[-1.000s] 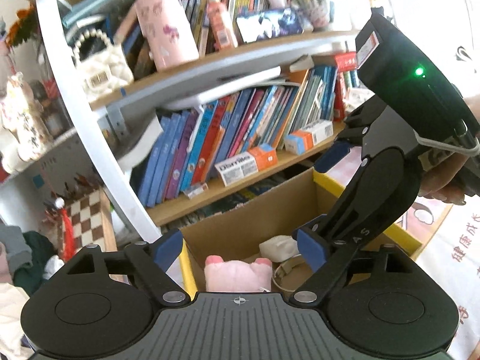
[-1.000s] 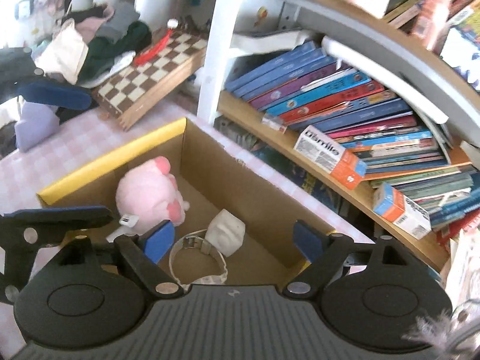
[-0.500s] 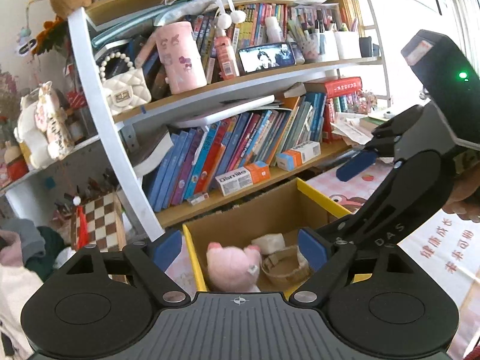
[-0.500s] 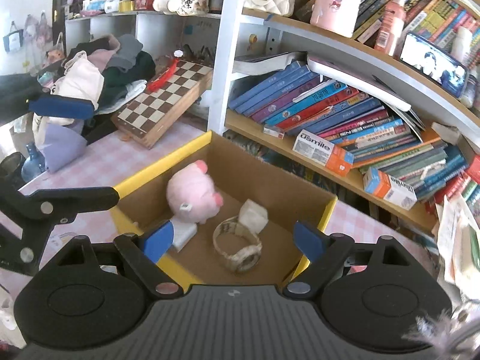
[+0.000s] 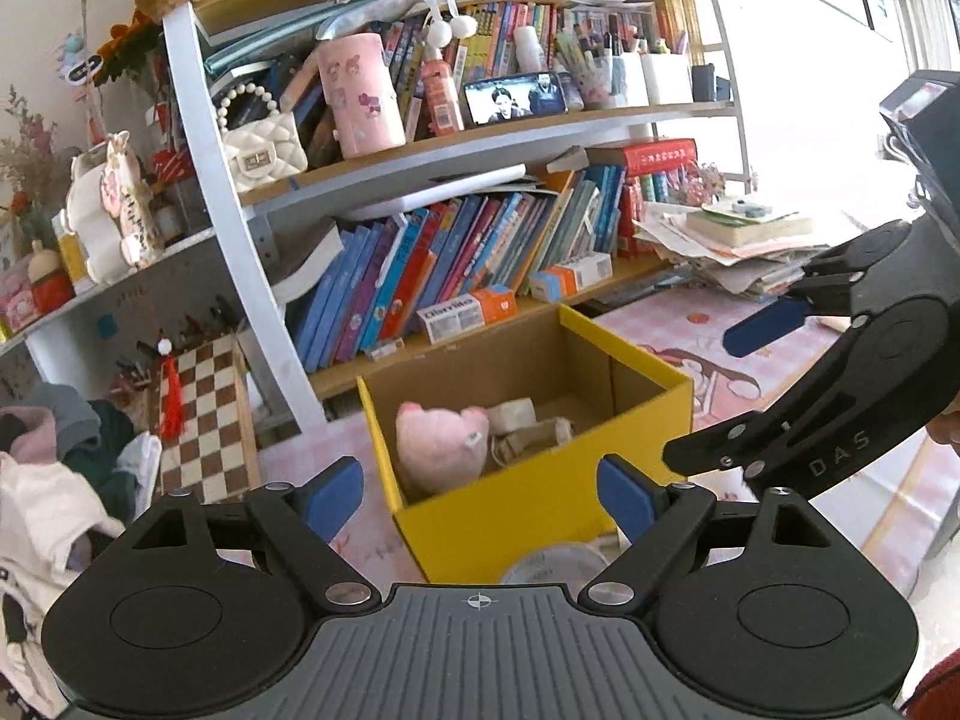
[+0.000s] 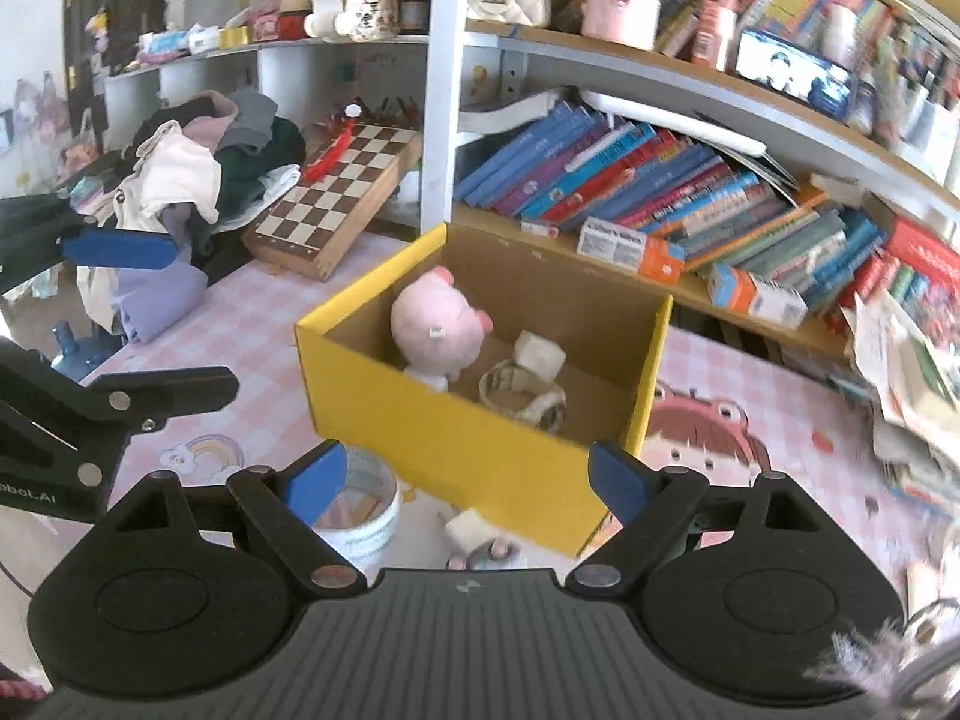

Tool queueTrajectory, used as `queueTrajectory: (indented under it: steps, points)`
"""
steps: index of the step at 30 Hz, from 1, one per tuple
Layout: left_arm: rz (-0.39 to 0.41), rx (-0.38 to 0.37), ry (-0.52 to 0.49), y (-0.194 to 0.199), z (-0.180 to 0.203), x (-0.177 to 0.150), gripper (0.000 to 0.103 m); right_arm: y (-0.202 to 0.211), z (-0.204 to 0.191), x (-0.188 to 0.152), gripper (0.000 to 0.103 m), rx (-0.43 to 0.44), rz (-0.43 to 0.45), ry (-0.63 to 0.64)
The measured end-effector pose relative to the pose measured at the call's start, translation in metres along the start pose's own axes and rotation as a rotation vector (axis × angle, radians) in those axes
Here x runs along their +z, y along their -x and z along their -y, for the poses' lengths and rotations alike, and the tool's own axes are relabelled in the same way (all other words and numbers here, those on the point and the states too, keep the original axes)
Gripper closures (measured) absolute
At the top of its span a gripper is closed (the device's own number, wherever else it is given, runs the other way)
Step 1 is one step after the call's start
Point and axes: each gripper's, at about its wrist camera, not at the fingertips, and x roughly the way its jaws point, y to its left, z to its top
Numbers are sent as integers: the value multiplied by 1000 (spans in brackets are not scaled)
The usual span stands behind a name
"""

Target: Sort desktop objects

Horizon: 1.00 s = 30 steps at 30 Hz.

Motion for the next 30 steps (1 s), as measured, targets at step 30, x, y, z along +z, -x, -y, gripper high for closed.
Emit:
queueTrajectory:
  steps: [30]
  points:
    - [-155, 6, 85, 35, 13, -83, 15, 33, -49, -119, 5, -185, -103, -164]
